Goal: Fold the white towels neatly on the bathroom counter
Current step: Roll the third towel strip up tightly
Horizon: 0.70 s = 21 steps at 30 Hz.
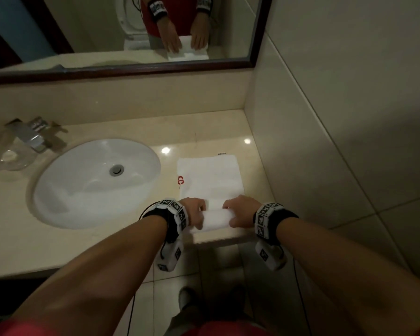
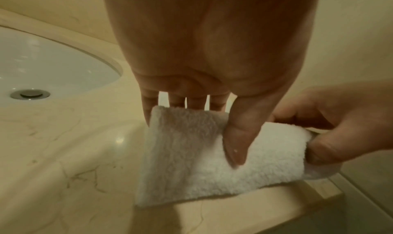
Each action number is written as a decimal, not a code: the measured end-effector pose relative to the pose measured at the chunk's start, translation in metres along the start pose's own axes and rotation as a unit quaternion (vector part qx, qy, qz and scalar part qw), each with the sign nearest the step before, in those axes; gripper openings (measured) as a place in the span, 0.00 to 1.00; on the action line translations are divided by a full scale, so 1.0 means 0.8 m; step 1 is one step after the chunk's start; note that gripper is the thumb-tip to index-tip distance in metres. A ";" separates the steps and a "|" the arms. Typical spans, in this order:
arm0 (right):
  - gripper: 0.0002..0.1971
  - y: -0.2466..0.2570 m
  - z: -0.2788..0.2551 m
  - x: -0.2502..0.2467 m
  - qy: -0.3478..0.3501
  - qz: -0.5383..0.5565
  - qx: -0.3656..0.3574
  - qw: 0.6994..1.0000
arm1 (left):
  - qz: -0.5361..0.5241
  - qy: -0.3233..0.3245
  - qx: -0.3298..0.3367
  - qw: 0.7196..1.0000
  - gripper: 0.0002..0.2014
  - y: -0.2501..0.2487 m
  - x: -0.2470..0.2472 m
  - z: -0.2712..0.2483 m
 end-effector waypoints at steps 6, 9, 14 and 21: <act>0.26 -0.005 0.007 -0.002 0.013 0.032 0.028 0.999 | -0.033 0.025 0.010 0.999 0.22 0.006 -0.007 0.018; 0.27 -0.006 0.013 -0.007 0.030 0.075 0.031 0.996 | -0.044 0.029 0.004 0.999 0.21 0.008 -0.010 0.024; 0.24 -0.006 0.023 -0.018 0.024 0.100 0.029 0.994 | -0.067 0.025 0.000 0.997 0.20 0.014 -0.015 0.032; 0.15 -0.004 0.035 -0.021 -0.016 0.047 0.031 0.998 | -0.109 -0.022 -0.002 0.994 0.12 0.023 -0.019 0.037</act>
Point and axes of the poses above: each hand's wrist, its own z-axis towards the middle knuckle, its own x-axis out of the palm, y = z × x, the point moved 3 cm from there along z, towards the middle knuckle, and after that the axes turned 3 degrees about -x, right-handed, at the moved point
